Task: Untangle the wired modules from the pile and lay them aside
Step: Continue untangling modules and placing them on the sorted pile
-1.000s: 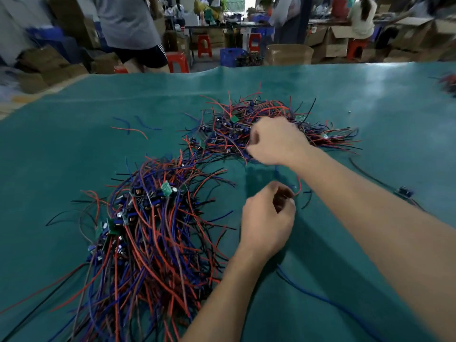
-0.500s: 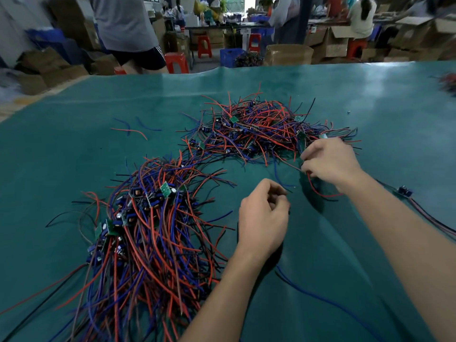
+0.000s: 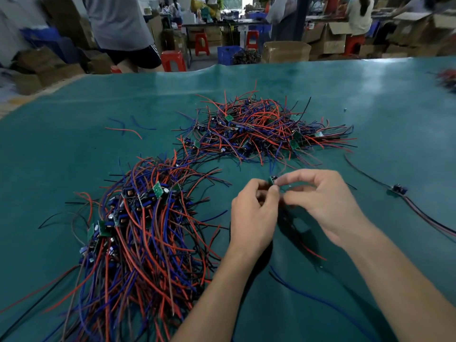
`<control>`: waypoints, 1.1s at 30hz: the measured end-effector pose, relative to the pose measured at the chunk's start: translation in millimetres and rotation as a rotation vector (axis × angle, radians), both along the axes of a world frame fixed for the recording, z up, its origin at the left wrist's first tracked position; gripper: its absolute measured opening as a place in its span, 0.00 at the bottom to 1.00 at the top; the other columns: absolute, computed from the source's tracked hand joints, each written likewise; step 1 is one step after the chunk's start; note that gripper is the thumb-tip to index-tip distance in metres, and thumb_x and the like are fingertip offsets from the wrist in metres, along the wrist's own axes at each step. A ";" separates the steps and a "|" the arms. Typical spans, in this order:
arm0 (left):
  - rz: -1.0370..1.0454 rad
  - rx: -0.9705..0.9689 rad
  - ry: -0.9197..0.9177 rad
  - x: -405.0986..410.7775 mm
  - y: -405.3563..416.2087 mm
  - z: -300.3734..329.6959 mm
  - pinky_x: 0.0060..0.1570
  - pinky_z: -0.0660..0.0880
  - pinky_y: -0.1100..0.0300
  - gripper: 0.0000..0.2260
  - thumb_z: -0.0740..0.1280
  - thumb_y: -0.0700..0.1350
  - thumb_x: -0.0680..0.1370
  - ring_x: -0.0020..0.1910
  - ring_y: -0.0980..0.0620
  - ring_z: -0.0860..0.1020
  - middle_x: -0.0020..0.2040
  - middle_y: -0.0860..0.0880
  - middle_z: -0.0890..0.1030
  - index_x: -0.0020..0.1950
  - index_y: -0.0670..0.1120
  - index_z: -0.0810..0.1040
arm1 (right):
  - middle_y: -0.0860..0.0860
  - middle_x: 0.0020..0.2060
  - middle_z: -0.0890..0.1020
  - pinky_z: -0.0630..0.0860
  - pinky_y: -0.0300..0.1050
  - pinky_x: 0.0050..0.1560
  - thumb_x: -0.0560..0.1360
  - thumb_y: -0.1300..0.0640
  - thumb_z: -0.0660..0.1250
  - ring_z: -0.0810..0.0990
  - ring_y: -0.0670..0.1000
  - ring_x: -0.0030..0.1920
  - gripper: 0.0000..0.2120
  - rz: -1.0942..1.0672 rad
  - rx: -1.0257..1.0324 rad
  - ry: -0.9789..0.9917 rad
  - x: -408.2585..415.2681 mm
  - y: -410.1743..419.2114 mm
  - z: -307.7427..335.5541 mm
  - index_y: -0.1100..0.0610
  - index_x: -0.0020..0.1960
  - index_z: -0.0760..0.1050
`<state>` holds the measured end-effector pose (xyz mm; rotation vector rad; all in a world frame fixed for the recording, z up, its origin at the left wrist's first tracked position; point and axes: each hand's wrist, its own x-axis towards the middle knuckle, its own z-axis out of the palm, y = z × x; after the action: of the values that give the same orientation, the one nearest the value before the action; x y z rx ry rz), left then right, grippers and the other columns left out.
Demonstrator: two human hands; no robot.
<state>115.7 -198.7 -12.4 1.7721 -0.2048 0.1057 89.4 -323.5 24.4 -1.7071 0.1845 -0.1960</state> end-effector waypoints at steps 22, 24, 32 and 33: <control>-0.062 -0.079 -0.041 3.2 -1.4 -8.0 0.40 0.74 0.61 0.11 0.60 0.37 0.83 0.35 0.58 0.76 0.36 0.55 0.81 0.50 0.49 0.79 | 0.51 0.29 0.81 0.74 0.40 0.31 0.71 0.63 0.78 0.78 0.48 0.31 0.09 -0.123 0.141 -0.054 13.9 -6.0 -11.8 0.59 0.35 0.79; -0.049 -0.071 -0.039 3.6 -1.2 -8.0 0.38 0.71 0.62 0.11 0.60 0.38 0.83 0.33 0.59 0.74 0.34 0.58 0.79 0.49 0.50 0.79 | 0.52 0.29 0.80 0.73 0.39 0.29 0.73 0.61 0.77 0.77 0.48 0.30 0.10 -0.095 0.151 -0.008 13.5 -5.3 -11.8 0.60 0.35 0.80; -0.050 -0.047 -0.054 2.7 -1.5 -7.6 0.34 0.70 0.56 0.10 0.61 0.41 0.83 0.30 0.57 0.71 0.31 0.58 0.77 0.45 0.48 0.78 | 0.51 0.36 0.84 0.73 0.36 0.31 0.75 0.65 0.73 0.78 0.46 0.34 0.04 0.050 0.349 0.017 12.3 -12.3 -10.8 0.59 0.48 0.85; -0.050 -0.042 -0.056 2.7 -1.7 -7.7 0.35 0.70 0.56 0.10 0.61 0.41 0.83 0.30 0.57 0.70 0.31 0.58 0.76 0.44 0.48 0.78 | 0.52 0.37 0.84 0.73 0.36 0.31 0.74 0.65 0.73 0.79 0.46 0.34 0.05 0.072 0.373 0.023 12.9 -13.0 -10.9 0.58 0.47 0.86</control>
<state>118.4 -200.4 -20.1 1.7226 -0.2853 0.1226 102.3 -336.5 13.5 -1.3425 0.1648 -0.0820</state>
